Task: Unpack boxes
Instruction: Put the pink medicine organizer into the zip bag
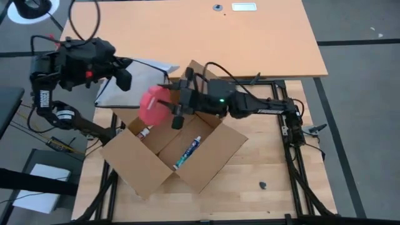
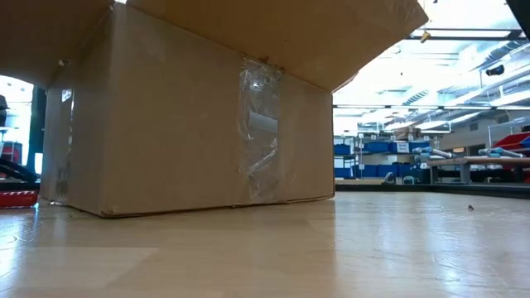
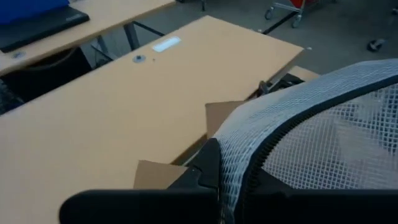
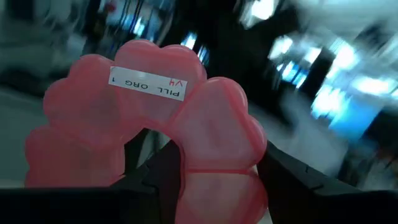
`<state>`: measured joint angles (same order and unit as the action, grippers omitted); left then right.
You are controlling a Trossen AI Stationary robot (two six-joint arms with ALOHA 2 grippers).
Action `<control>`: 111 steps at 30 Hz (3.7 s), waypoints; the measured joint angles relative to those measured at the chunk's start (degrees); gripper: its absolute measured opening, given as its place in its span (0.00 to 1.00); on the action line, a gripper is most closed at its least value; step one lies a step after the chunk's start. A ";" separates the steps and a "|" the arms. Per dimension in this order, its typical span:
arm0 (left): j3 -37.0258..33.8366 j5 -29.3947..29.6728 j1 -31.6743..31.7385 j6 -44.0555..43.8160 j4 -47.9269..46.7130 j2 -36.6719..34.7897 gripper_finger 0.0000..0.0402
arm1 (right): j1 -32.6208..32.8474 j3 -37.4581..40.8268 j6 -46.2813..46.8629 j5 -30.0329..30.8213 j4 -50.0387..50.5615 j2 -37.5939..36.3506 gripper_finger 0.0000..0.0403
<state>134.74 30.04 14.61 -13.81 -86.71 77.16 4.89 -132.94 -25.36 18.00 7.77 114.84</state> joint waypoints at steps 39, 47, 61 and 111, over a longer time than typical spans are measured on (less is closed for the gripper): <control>0.00 -24.75 -0.08 -7.61 9.82 2.69 0.01 | -5.12 0.02 -0.95 20.55 -1.05 7.08 0.53; 0.02 -20.70 -0.02 -4.75 8.27 2.81 0.01 | -5.50 0.02 8.78 20.87 1.16 7.08 0.72; 0.02 -15.01 3.11 -1.76 -3.16 6.34 0.01 | -5.89 -0.07 20.65 24.63 9.60 6.71 0.73; 0.00 -17.96 8.33 1.58 -3.31 2.66 0.01 | -12.44 35.60 40.57 -16.96 14.95 7.89 0.73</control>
<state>134.74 12.08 22.94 -12.23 -90.02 79.81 -7.55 -97.34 15.20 1.04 22.72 122.74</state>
